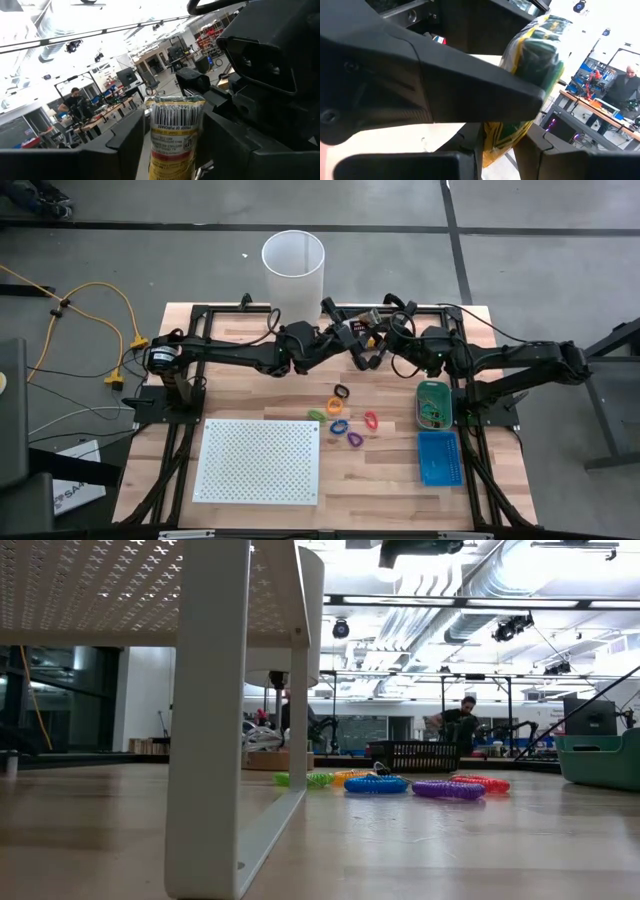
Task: Pick & Place Office Desk Supplies
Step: Put the yellow crayon box into the black bin
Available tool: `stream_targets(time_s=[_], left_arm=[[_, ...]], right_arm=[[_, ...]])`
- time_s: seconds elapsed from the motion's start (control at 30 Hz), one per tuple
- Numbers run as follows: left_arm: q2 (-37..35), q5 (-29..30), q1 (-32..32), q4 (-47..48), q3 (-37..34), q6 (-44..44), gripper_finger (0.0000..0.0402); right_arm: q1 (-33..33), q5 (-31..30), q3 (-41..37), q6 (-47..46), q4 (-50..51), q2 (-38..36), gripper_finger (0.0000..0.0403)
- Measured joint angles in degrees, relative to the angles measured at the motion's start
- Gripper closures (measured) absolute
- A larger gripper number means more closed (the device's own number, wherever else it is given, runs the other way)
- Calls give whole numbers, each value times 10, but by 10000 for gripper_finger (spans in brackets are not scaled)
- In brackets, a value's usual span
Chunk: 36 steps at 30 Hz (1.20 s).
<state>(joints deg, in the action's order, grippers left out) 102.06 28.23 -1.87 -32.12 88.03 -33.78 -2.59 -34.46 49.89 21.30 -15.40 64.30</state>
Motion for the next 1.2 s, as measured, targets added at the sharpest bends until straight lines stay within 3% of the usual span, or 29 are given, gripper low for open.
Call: stream_targets(time_s=[0.2, 0.53, 0.97, 1.07, 1.2], left_arm=[[0, 0, -3, 0, 0, 0, 183], [0, 13, -3, 6, 0, -1, 181], [0, 131, 18, 8, -1, -63, 181], [0, 146, 25, 8, -1, -67, 181], [0, 162, 27, 8, -1, -68, 181]], right_arm=[[0, -3, 0, -3, 1, 0, 334], [0, -25, 0, -4, 2, 0, 334], [-7, -116, 0, -32, 96, 0, 334], [-27, -112, 0, -61, 127, 0, 334], [-77, -46, 0, -120, 177, 0, 334]])
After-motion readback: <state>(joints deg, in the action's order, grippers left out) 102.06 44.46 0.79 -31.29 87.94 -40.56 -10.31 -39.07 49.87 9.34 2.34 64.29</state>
